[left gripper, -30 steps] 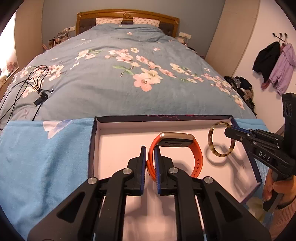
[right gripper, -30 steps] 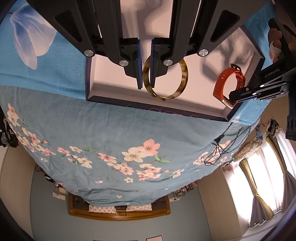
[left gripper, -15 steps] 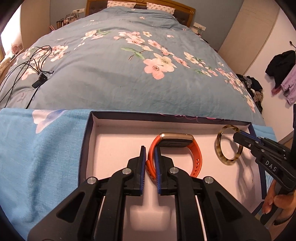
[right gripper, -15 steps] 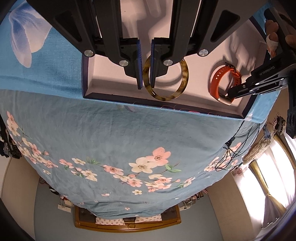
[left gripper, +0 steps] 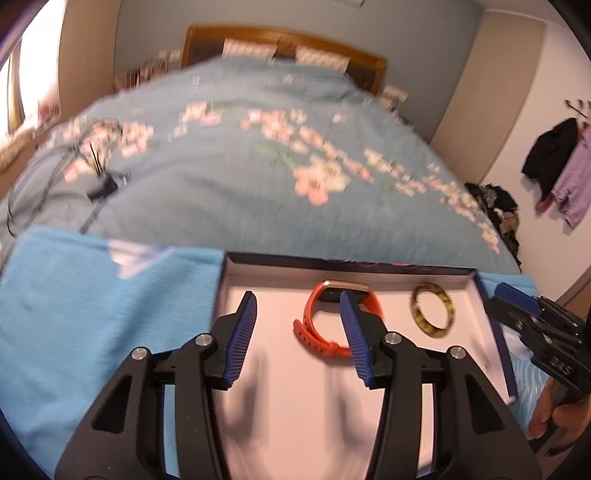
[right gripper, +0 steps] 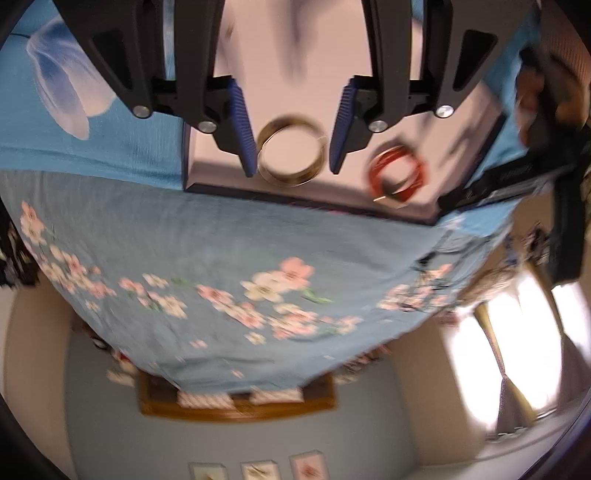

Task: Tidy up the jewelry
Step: 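Open the left tool to drop the band while the right tool releases the bangle in the tray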

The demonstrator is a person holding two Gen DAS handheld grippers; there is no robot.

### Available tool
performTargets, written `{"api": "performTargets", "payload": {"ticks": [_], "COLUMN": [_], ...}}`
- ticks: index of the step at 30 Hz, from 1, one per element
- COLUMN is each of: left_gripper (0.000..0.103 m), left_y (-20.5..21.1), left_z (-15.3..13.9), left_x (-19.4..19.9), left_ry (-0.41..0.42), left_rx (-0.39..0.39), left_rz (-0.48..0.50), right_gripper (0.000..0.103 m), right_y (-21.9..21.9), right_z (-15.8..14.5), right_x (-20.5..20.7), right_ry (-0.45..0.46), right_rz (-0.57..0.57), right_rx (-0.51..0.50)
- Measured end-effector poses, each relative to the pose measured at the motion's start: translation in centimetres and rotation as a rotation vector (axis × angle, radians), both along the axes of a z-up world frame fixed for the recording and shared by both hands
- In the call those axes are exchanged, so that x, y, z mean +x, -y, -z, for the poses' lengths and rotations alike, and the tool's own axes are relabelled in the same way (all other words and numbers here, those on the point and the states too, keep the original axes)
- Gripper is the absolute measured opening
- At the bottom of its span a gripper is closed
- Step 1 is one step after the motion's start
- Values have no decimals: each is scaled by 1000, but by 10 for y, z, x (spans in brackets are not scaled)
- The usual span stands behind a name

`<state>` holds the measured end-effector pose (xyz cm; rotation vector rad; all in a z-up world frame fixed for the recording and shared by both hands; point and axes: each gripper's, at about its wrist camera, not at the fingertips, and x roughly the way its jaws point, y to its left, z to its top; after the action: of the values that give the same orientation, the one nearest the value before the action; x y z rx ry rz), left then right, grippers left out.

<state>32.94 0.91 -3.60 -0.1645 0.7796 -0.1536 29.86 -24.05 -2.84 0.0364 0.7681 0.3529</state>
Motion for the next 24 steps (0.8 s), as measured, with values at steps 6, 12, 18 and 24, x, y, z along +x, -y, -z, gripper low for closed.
{"api": "performTargets", "payload": {"ticks": [6, 12, 18, 24], "left_gripper": [58, 59, 59, 59], "left_y": [-2, 2, 7, 11], "left_z": [-27, -15, 3, 16], "left_x": [-79, -147, -185, -210], "left_ry": [163, 171, 143, 120], "left_rx": [71, 112, 104, 103], "left_rz": [81, 194, 244, 255], "right_gripper": [49, 49, 48, 44], "right_y": [3, 10, 23, 29], "right_z": [-12, 13, 43, 55], "right_x": [-77, -138, -162, -164], "right_ry": [78, 40, -43, -87], "right_rz": [-116, -166, -128, -127], "right_rx": [-34, -60, -63, -30]}}
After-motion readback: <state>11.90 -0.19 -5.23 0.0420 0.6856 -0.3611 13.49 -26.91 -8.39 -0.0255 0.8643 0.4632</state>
